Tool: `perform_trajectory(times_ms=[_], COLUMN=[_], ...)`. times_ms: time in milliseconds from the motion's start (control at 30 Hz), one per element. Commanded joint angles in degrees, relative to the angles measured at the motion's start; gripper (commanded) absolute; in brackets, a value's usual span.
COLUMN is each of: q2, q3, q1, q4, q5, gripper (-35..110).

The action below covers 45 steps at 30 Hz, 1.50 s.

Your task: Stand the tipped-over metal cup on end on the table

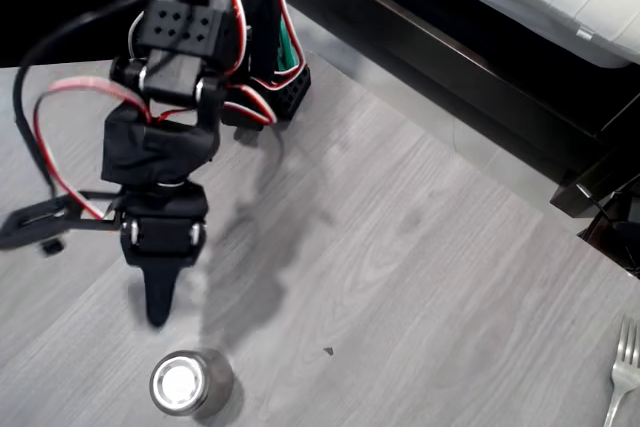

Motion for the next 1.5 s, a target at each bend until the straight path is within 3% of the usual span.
perform_trajectory(times_ms=[0,333,500,633,767,1467], q2=[-0.9,6.5,26.2,47.7,58.2,59.6], q3=[0.1,11.9,24.5,32.0,32.1,32.2], q1=[-0.6,-5.5,-7.8,-11.2,-12.7,-12.1], q4=[3.3,-0.6,-3.5,6.5,16.2,32.5], q5=[4.7,7.8,6.4,5.6,6.5,10.2], gripper=[0,0,0,0,0,1])
